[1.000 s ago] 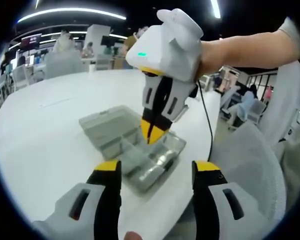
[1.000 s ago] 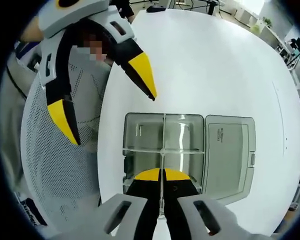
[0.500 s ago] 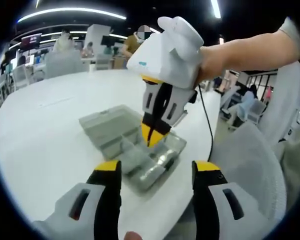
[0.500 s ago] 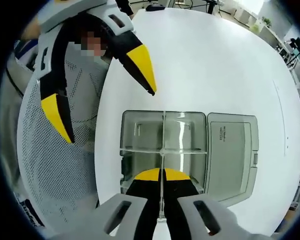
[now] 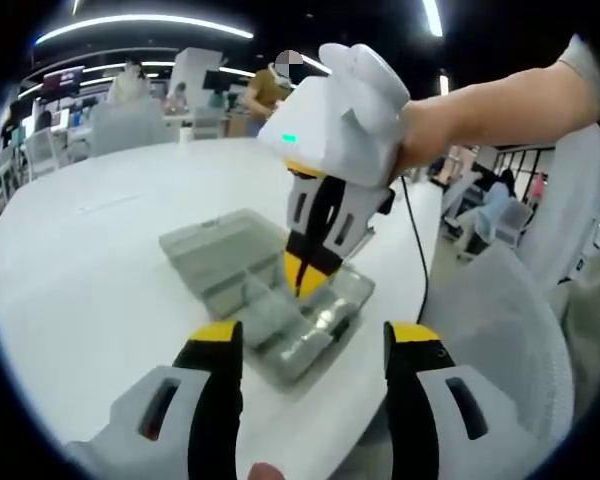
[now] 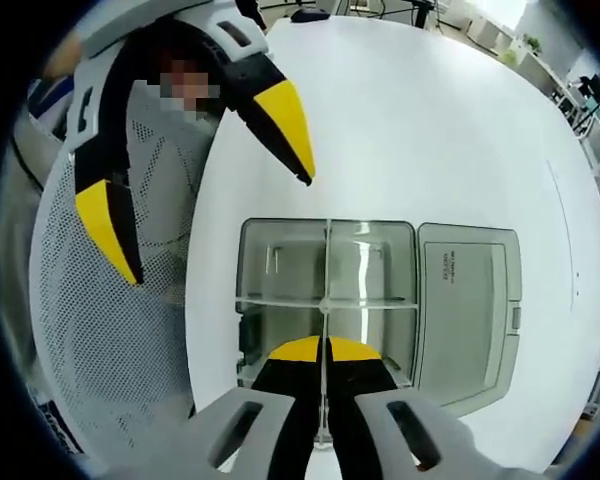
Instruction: Insert the divider into the dual guide fixture by aligning both edges with the guide slots and pushing it downward to the bottom, including one-sided entry, uneven engagement, binding, and posture correction.
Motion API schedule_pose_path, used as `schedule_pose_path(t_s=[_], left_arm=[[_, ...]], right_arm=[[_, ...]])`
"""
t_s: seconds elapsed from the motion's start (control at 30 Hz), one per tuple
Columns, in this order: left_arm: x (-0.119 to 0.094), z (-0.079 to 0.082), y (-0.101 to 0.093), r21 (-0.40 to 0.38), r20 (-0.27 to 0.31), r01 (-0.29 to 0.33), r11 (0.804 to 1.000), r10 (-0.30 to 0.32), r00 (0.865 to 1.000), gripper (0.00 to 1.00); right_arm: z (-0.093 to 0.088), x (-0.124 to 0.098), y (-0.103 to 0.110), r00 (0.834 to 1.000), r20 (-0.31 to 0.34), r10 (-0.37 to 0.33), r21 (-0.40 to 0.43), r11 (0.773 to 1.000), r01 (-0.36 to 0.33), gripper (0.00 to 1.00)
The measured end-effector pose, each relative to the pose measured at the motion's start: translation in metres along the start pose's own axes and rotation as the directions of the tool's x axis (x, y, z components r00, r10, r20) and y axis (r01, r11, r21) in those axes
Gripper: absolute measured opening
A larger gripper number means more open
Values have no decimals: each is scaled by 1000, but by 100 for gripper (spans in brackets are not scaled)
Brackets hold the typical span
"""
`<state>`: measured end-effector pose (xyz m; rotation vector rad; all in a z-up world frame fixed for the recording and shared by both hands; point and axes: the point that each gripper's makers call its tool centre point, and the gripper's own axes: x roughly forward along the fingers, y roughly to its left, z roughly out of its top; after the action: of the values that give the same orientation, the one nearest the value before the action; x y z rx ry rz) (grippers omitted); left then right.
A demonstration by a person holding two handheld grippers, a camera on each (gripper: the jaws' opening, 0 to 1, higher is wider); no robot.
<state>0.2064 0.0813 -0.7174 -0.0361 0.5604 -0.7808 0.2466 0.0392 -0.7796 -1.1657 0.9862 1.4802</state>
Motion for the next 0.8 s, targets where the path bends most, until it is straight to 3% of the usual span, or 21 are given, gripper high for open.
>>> schedule_pose_path(t_s=[0.8], left_arm=[[1,-1,-2,3,-6,2,1000,-2,1000,55]], right_arm=[[0,2,0,999,35,-27,-2,1000,27,0]])
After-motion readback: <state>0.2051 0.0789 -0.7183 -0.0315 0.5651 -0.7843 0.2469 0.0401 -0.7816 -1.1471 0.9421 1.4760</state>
